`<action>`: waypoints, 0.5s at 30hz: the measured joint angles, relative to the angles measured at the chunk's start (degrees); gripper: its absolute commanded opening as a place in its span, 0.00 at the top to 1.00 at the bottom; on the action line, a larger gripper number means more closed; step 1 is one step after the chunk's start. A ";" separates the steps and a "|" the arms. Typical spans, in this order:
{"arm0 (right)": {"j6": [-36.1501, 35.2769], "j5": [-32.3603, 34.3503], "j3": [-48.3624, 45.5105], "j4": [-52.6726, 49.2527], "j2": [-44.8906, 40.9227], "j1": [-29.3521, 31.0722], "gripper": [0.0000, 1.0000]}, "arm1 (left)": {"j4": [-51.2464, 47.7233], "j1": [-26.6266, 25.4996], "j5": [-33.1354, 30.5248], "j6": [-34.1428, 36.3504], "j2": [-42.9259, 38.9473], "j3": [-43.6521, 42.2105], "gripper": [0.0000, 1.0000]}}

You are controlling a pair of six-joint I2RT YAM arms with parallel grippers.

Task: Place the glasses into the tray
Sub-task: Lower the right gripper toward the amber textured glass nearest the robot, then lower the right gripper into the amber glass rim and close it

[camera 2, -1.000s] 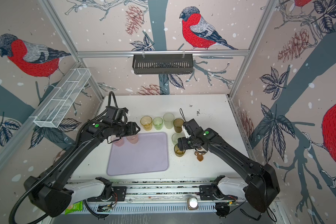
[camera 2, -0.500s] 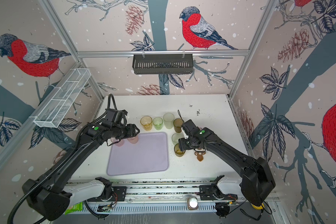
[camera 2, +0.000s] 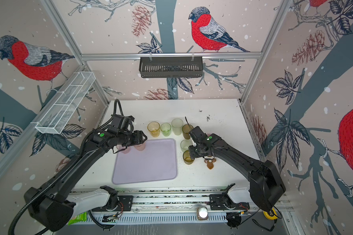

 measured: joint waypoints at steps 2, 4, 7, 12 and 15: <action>-0.22 0.20 -0.02 0.20 0.28 0.04 0.51 | 0.00 0.00 0.00 0.00 0.00 0.00 0.37; -0.28 0.37 -0.11 0.48 0.59 0.04 0.52 | 0.00 0.00 0.00 0.00 0.00 -0.09 0.37; -0.39 0.48 -0.35 0.48 1.11 0.07 0.55 | 0.00 0.00 0.00 0.00 0.00 -0.13 0.37; -0.46 0.74 -0.37 0.68 1.84 0.15 0.60 | 0.00 0.04 -0.02 0.00 0.00 -0.13 0.37; -0.50 1.07 -0.44 0.85 2.08 0.15 0.63 | 0.00 0.04 -0.02 0.00 0.00 -0.13 0.37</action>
